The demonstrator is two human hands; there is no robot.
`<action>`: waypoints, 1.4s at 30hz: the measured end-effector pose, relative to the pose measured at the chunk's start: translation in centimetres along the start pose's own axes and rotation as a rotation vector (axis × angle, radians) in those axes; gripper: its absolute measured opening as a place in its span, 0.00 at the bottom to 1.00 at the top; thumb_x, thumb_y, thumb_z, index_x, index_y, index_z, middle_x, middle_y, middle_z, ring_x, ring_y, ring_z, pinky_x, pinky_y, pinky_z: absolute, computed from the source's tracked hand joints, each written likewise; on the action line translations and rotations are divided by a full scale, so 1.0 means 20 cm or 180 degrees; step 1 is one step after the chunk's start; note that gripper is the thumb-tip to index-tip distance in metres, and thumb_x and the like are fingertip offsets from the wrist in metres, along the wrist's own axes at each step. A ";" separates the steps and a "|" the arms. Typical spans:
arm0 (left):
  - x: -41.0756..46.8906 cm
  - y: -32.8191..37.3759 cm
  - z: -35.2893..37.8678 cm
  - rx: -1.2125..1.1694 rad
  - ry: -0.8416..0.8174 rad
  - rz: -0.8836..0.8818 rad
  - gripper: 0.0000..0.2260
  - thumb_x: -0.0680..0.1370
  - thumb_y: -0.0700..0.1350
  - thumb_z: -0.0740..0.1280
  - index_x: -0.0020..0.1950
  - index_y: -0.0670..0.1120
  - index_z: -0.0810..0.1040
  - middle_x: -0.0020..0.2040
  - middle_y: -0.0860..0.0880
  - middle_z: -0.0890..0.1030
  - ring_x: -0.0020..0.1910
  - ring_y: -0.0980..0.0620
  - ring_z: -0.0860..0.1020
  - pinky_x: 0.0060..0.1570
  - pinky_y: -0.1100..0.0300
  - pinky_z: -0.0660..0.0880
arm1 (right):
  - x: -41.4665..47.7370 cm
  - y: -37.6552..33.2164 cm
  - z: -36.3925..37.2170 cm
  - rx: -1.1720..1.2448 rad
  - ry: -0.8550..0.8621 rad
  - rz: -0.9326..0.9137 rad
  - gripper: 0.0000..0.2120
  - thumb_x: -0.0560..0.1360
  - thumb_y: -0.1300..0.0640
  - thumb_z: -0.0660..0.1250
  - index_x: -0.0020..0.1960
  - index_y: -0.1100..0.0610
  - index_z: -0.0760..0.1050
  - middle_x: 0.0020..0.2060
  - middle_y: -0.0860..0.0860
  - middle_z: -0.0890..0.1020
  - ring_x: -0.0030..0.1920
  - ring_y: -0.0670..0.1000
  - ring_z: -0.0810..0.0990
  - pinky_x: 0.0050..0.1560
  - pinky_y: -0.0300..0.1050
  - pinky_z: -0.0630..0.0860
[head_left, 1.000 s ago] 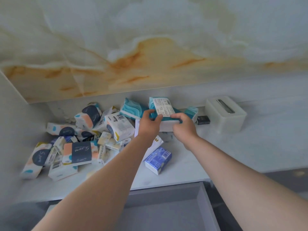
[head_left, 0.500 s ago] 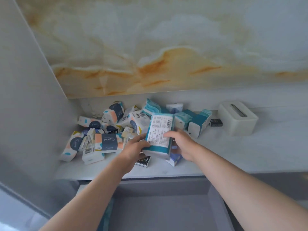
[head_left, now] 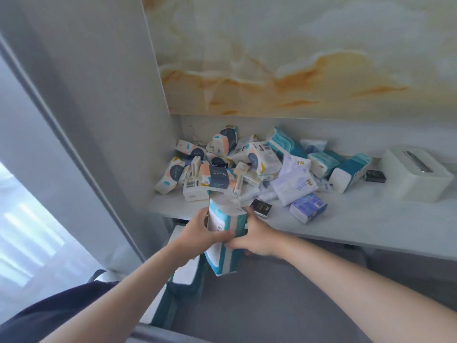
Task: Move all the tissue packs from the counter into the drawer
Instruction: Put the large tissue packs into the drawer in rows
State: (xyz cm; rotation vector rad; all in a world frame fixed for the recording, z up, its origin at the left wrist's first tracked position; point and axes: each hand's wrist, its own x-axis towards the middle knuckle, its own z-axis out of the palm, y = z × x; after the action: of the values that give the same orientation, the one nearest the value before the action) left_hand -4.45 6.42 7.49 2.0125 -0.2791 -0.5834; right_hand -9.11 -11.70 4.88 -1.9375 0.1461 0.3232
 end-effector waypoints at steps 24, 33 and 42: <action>-0.08 -0.67 -0.30 0.3220 -0.1223 -0.0025 0.35 0.73 0.31 0.54 0.76 0.57 0.65 0.79 0.52 0.55 0.77 0.49 0.52 0.74 0.48 0.60 | 0.02 0.14 0.61 -0.1594 -0.1063 0.0288 0.50 0.58 0.48 0.82 0.70 0.32 0.57 0.60 0.45 0.75 0.58 0.50 0.77 0.54 0.50 0.81; -0.05 -0.73 -0.30 0.2643 -0.1113 -0.0305 0.24 0.79 0.42 0.60 0.74 0.58 0.67 0.77 0.53 0.60 0.76 0.50 0.57 0.73 0.49 0.62 | 0.02 0.25 0.96 -0.0301 -0.0719 0.0792 0.45 0.65 0.58 0.74 0.72 0.34 0.55 0.57 0.49 0.75 0.44 0.53 0.82 0.43 0.45 0.81; -0.07 -0.78 -0.26 0.3511 -0.0929 0.0107 0.36 0.73 0.39 0.71 0.76 0.58 0.61 0.74 0.52 0.59 0.71 0.48 0.61 0.58 0.52 0.76 | 0.09 0.33 0.92 -0.0090 -0.0152 0.1013 0.47 0.71 0.61 0.71 0.76 0.38 0.44 0.59 0.51 0.77 0.54 0.54 0.81 0.52 0.52 0.82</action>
State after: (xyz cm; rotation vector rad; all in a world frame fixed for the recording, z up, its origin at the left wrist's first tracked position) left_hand -3.73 18.62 -3.53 2.9469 -0.9721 -0.7980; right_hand -11.86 2.87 -7.94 -1.9317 0.4224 0.5840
